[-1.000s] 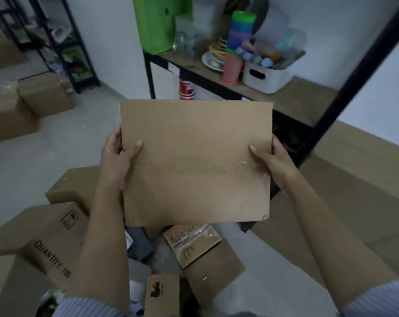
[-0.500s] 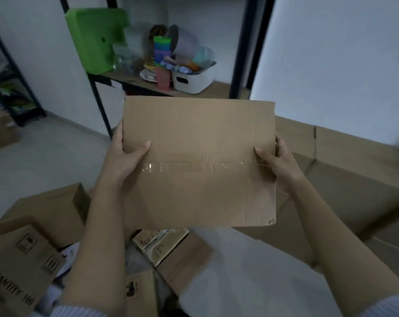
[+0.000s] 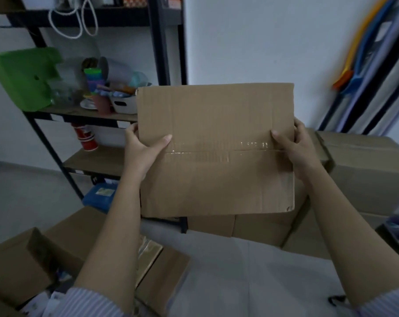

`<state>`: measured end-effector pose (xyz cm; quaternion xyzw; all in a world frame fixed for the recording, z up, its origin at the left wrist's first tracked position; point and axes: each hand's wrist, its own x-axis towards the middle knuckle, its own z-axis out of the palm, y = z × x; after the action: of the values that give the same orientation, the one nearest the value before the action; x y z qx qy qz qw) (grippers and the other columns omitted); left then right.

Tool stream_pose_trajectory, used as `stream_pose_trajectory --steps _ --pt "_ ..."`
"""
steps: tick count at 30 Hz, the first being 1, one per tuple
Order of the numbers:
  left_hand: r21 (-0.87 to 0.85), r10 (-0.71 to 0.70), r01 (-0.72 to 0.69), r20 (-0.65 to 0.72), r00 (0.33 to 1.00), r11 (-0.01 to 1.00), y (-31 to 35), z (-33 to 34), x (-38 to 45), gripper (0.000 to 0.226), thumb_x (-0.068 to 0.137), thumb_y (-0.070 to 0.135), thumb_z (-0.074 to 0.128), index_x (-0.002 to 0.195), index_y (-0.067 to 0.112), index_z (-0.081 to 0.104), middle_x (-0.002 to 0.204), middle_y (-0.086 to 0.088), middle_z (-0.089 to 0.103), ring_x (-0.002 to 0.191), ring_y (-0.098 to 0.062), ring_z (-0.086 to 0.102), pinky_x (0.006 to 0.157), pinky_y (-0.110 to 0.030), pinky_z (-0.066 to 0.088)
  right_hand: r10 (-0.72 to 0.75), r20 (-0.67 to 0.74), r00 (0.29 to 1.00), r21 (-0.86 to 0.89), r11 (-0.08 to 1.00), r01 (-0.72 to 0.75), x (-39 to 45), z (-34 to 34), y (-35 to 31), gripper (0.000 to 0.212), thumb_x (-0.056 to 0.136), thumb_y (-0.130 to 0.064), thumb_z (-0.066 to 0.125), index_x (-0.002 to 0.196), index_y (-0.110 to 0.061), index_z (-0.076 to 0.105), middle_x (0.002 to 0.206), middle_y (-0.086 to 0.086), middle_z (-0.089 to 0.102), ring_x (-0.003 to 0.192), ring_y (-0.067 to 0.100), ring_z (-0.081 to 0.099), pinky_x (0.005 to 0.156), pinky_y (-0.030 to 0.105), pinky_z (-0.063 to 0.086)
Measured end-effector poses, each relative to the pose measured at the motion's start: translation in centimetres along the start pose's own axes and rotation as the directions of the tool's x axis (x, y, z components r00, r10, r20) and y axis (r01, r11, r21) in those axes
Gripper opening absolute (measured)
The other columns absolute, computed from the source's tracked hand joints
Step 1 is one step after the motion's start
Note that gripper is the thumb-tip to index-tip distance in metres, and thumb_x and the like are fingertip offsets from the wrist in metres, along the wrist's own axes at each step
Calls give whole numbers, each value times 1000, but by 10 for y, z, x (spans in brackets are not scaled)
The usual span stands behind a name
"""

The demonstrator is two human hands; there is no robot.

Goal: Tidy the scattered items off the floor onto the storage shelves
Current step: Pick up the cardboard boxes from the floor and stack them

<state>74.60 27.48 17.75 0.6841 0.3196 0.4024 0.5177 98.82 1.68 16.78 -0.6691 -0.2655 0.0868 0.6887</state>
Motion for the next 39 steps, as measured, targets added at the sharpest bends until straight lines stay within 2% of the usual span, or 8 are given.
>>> stream_pose_trajectory --steps 4,10,17,21,29,32,35,39 --pt "-26 36 -34 46 998 999 16 34 30 83 73 36 83 138 24 32 127 10 50 106 -5 52 77 -19 44 -45 -67 997 -38 998 43 21 -22 -7 75 84 -40 73 147 -30 34 137 -5 53 118 13 56 95 38 52" --pt "-67 110 -104 92 990 992 19 75 109 74 70 35 86 128 27 41 126 9 56 105 0 56 89 -26 49 -67 -127 990 -57 997 61 75 -23 -2 66 87 -36 71 143 -38 36 137 -8 53 118 11 56 97 40 52" --pt "-25 105 -102 176 979 994 12 117 226 81 71 43 84 135 27 37 126 9 53 110 -10 54 93 -36 48 -55 -163 985 -28 998 51 168 1 18 69 88 -25 72 147 -30 36 136 -3 57 118 14 60 99 45 52" --pt "3 128 -132 226 966 991 2 137 282 89 72 41 84 142 29 30 132 13 46 114 -9 49 94 -33 44 20 -209 978 2 1000 -20 202 22 38 82 88 -26 72 153 -29 23 141 0 54 116 11 61 92 33 54" --pt "98 201 -227 222 954 969 -42 153 343 102 72 49 81 150 34 18 153 5 31 132 -5 34 106 -32 33 -26 -153 988 -317 948 -24 271 49 60 95 72 -46 82 149 -30 29 140 -12 52 120 5 57 104 37 46" --pt "124 341 -373 220 914 919 -37 160 351 93 77 45 79 150 28 23 152 6 33 133 -5 33 112 -36 33 -52 -216 975 -503 862 -66 300 55 55 83 80 -45 75 148 -25 32 144 -4 48 128 16 50 105 28 37" --pt "272 339 -453 378 861 849 -36 168 339 86 79 59 69 148 33 26 153 7 31 136 -9 33 111 -39 34 -101 -237 966 -644 761 -79 327 61 55 72 83 -48 71 143 -18 43 142 2 51 131 24 47 104 35 39" --pt "562 289 -582 526 800 588 -36 186 292 85 75 88 38 142 36 40 157 10 28 146 -16 21 120 -50 17 -143 -231 962 -782 616 -96 351 63 58 54 84 -52 67 120 -13 60 127 6 57 118 27 52 88 40 46"
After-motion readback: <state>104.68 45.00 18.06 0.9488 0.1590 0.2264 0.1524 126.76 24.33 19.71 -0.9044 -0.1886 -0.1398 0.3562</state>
